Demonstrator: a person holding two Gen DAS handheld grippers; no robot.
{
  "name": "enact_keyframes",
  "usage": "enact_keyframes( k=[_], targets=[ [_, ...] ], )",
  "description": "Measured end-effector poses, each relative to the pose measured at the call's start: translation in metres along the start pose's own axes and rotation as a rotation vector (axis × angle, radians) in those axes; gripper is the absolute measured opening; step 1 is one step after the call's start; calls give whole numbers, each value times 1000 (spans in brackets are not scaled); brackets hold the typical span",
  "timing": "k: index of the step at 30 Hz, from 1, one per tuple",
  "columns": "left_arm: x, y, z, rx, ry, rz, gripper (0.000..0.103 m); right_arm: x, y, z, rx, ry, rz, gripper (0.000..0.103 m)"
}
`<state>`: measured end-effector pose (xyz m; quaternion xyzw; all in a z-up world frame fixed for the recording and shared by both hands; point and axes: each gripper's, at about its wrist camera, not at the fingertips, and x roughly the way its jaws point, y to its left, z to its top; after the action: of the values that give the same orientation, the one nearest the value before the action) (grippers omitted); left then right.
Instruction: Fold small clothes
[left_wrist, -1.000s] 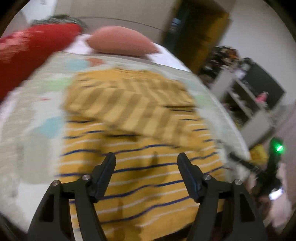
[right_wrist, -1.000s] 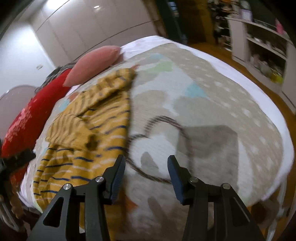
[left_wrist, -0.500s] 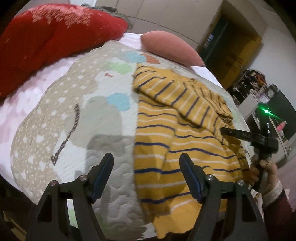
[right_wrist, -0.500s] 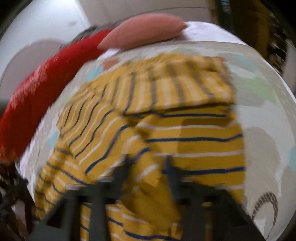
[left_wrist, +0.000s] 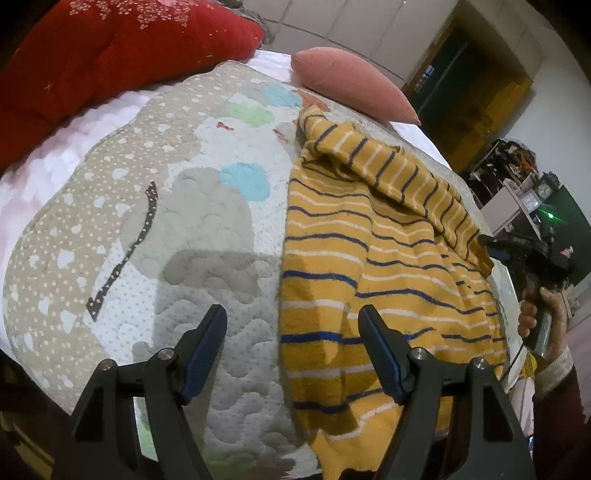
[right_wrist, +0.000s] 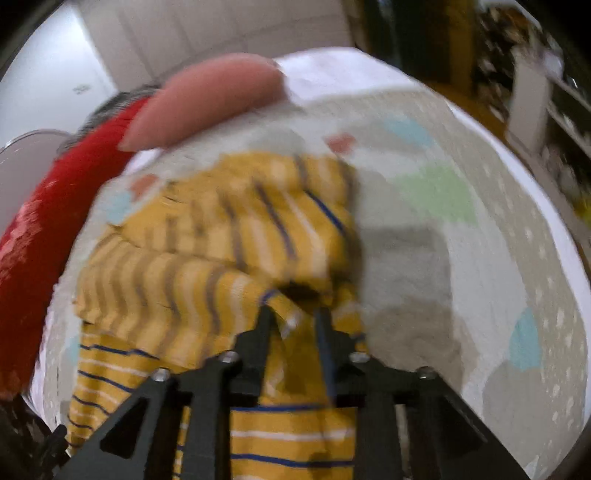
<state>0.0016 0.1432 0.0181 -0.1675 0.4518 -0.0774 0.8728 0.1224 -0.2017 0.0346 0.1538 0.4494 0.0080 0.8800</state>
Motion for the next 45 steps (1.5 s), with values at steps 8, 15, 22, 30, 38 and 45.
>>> enact_keyframes(
  k=[8,15,22,30,38,45],
  targets=[
    [15,-11,3,17,24,3,78,-37,-40,-47,29,-10,6,59],
    [10,-37,4,56,-1,-6,78,-47,-7,-30,15,-55,166,58],
    [-1,-43,-4,97,-16,19,78,29,87,21,-72,71,309,47],
    [-15,-9,-3,52,-43,83,78,84,98,38,-47,146,190,47],
    [-1,-3,-14,-22,20,2,80,-19,33,-6,-57,101,232,63],
    [7,-17,-20,-34,41,-113,95,-53,-63,-71,136,120,214,67]
  ],
)
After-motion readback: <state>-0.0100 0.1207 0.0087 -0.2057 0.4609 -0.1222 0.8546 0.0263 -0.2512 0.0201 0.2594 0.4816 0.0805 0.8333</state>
